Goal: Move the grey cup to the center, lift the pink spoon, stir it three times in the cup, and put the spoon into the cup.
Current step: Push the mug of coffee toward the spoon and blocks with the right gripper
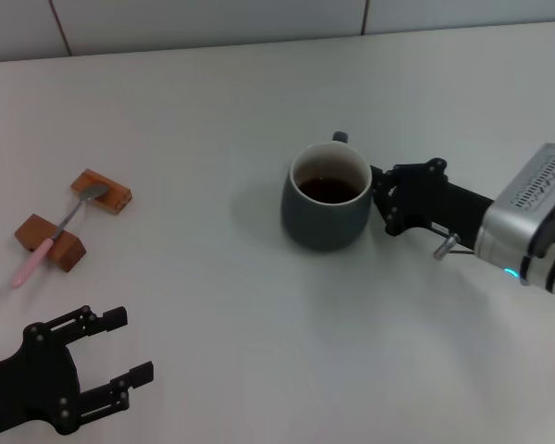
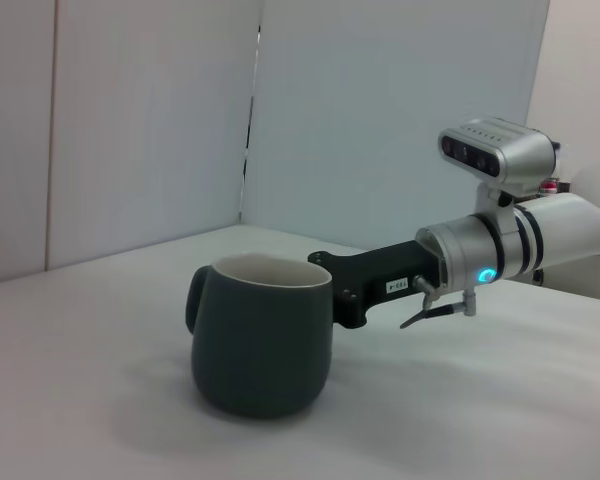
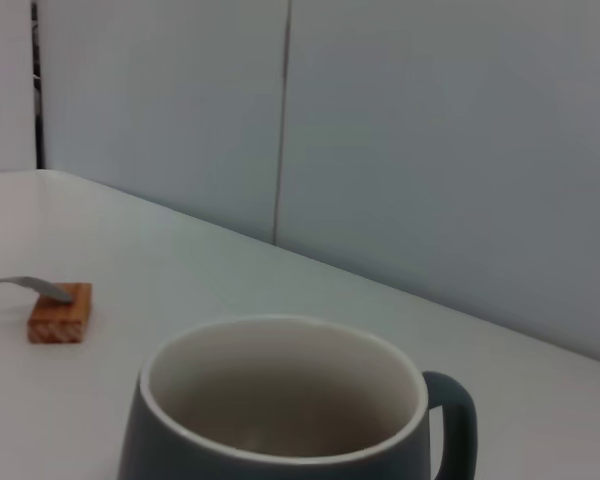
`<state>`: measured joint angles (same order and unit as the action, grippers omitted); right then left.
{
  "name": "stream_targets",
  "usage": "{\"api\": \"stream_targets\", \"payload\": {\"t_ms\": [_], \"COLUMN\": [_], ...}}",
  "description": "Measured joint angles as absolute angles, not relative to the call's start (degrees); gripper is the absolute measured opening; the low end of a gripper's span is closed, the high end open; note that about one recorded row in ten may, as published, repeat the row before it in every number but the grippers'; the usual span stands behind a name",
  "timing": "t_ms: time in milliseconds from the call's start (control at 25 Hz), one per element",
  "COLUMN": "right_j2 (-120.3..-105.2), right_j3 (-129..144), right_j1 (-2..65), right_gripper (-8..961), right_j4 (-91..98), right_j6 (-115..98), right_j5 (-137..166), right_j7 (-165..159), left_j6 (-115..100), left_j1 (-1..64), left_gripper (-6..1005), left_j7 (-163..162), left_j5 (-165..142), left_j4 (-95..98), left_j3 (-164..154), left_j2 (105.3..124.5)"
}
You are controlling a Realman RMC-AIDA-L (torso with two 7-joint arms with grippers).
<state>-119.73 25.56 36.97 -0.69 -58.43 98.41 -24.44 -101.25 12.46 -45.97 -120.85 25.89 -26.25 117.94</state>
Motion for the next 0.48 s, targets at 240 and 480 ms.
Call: {"api": "stream_targets", "payload": {"t_ms": [240,480], "right_j2": [-119.73,-119.78], "right_j3": [25.43,25.40], "right_j1": [40.72,44.78], "right_gripper": [41,43], "right_j4": [-3.72,-6.99], "right_j6": [-56.44,-54.82], "right_j5": [98.32,98.48], "right_j7": [-24.31,-24.28], "left_j6": [-101.62,-101.83], "left_j1": [12.23,12.05], "left_gripper": [705,704], "left_j7": [-45.89,-45.72], "left_j5": [-120.85,-120.85], "left_j4": [25.93,25.93], "left_j3": [-25.71,-25.66], "left_j2": [117.85,117.77]}}
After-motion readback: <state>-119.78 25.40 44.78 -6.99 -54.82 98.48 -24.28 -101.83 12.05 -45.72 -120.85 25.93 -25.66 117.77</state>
